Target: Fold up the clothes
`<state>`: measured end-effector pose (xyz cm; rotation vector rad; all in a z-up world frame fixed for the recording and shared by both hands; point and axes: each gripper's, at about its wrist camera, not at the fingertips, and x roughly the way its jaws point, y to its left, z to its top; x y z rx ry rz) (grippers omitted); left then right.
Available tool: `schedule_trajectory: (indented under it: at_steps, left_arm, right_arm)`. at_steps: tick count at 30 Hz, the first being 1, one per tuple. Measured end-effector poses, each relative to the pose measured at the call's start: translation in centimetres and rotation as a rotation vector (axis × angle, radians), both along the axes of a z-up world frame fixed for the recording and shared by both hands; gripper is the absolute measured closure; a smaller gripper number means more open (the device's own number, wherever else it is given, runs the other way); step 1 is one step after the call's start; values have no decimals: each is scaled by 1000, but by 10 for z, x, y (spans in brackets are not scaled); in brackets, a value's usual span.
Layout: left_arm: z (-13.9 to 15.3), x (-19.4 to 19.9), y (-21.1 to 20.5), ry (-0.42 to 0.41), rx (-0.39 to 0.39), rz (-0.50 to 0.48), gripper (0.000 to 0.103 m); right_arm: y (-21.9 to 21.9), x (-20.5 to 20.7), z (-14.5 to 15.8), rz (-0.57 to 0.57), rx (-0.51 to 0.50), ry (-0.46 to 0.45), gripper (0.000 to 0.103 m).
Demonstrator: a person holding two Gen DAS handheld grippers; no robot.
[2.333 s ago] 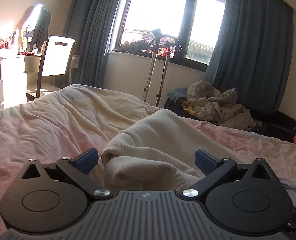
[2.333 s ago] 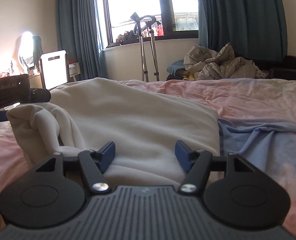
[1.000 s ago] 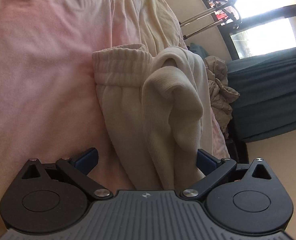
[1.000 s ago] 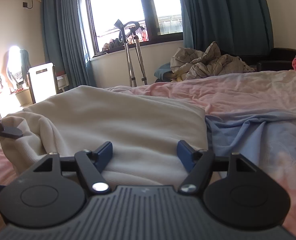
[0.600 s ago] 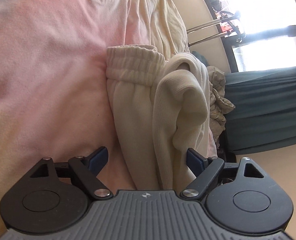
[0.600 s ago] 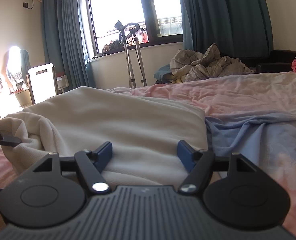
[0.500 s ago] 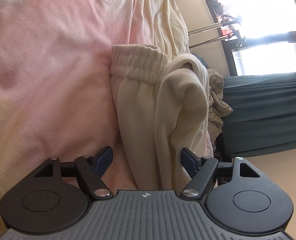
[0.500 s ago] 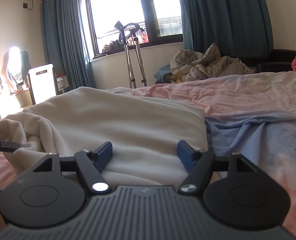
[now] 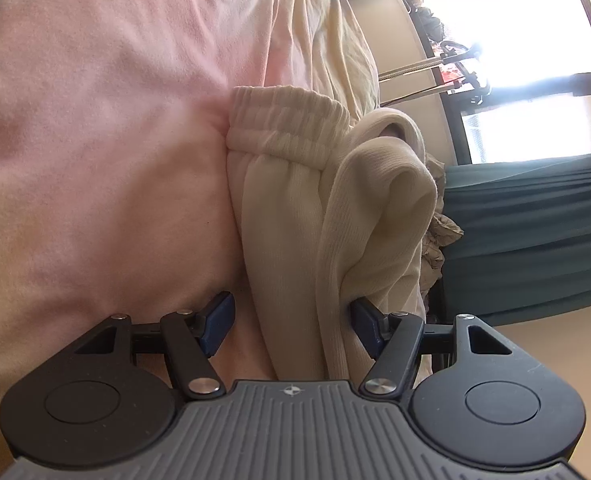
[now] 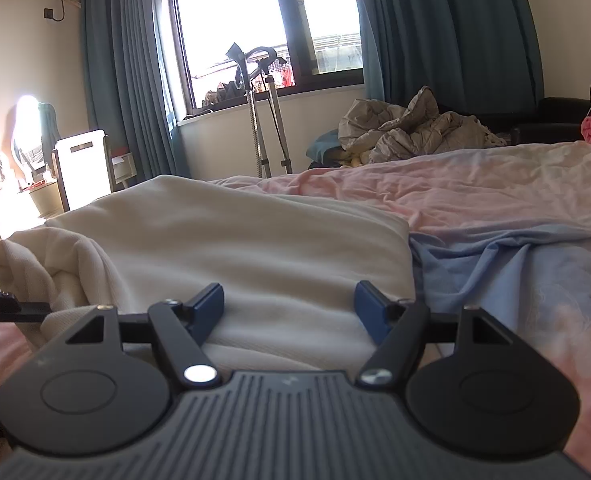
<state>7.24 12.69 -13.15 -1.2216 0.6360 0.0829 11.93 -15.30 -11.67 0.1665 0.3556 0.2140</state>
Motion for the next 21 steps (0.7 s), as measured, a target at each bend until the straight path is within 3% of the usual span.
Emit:
schedule_trajectory:
  at_steps: [5, 9, 12, 15, 18, 20, 21]
  left_arm:
    - [-1, 8, -6, -32, 41, 4, 27]
    - [3, 11, -8, -76, 53, -15, 28]
    - [9, 9, -7, -151, 11, -37, 28]
    - [9, 7, -4, -205, -55, -43, 25]
    - [2, 14, 2, -193, -107, -45, 21]
    - [-3, 19, 5, -181, -131, -38, 19]
    - [-4, 22, 6, -176, -133, -37, 18]
  right_arm:
    - [-5, 1, 2, 0, 30, 7, 30]
    - [-11, 2, 4, -2, 86, 21, 30]
    - [-19, 4, 8, -21, 135, 36, 30]
    - [-37, 9, 9, -115, 169, 71, 30]
    - [-77, 20, -9, -140, 435, 195, 30]
    - [-95, 28, -27, -94, 607, 290, 30]
    - [-100, 28, -29, -78, 641, 286, 30]
